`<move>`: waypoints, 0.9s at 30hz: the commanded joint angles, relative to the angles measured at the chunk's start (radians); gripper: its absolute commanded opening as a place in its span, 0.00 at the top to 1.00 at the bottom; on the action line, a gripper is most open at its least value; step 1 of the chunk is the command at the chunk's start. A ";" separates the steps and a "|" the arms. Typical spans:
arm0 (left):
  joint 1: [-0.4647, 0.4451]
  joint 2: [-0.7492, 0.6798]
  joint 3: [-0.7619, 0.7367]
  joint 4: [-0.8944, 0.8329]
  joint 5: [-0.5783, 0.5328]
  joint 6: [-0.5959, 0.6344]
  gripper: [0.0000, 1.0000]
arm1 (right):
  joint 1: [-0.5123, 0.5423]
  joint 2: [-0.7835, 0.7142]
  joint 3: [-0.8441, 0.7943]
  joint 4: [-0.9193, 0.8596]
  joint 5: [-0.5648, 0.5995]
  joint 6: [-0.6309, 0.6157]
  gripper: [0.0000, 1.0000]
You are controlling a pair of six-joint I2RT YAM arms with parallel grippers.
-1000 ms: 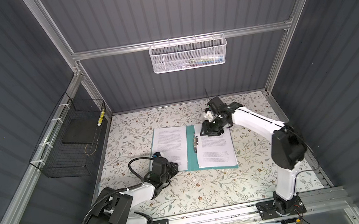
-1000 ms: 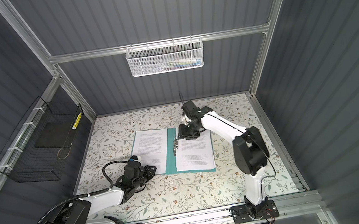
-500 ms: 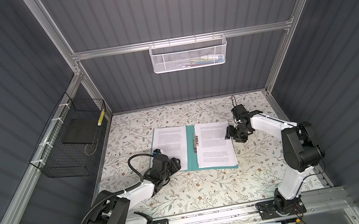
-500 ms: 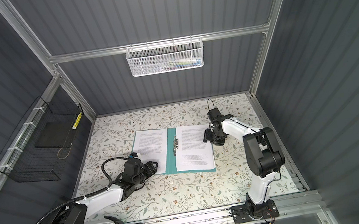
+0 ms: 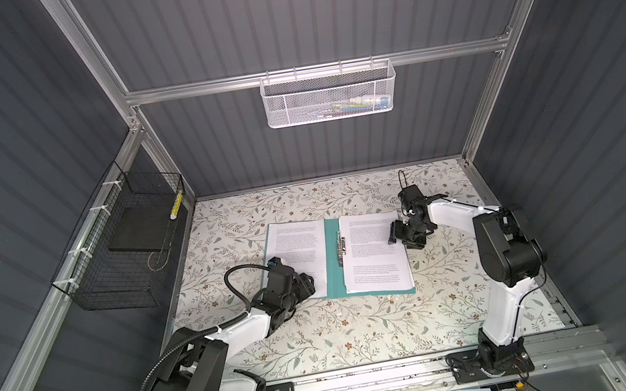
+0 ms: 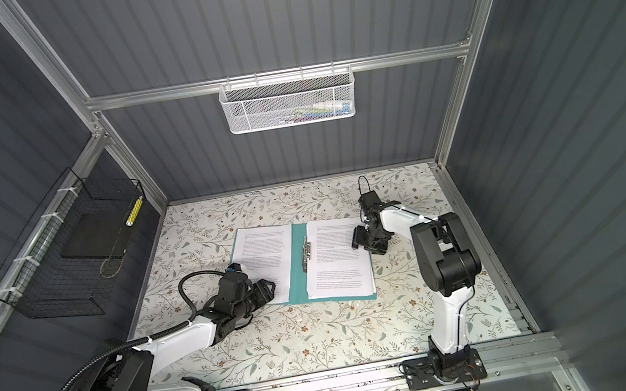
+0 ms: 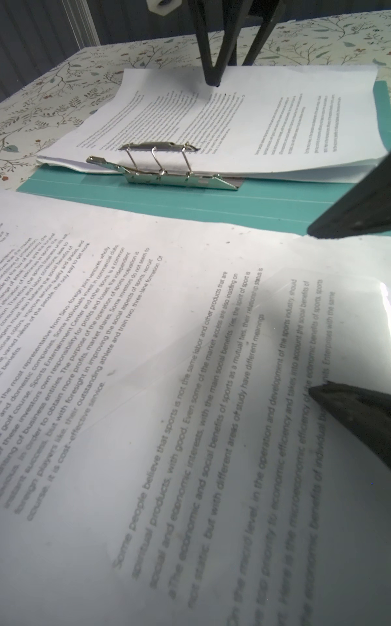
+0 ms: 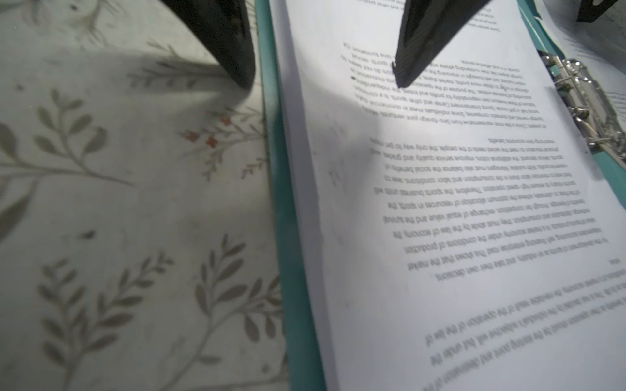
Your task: Put the files into the folder
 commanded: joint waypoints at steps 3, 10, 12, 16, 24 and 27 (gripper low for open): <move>0.000 0.028 0.026 -0.015 -0.002 0.028 0.31 | 0.003 0.073 0.076 -0.002 -0.048 -0.008 0.32; -0.001 0.051 0.036 -0.006 0.012 0.034 0.31 | 0.004 0.138 0.181 -0.014 -0.092 -0.021 0.32; -0.001 0.058 0.035 0.002 0.018 0.034 0.31 | 0.005 0.171 0.229 -0.036 -0.099 -0.034 0.32; 0.000 0.064 0.035 0.006 0.021 0.036 0.31 | 0.003 0.225 0.328 -0.083 -0.092 -0.055 0.32; -0.001 0.042 0.047 -0.023 -0.016 0.054 0.32 | 0.033 0.033 0.341 -0.084 0.059 -0.018 0.32; 0.002 0.046 0.063 -0.027 -0.019 0.063 0.39 | 0.065 0.047 0.393 -0.059 -0.086 -0.040 0.34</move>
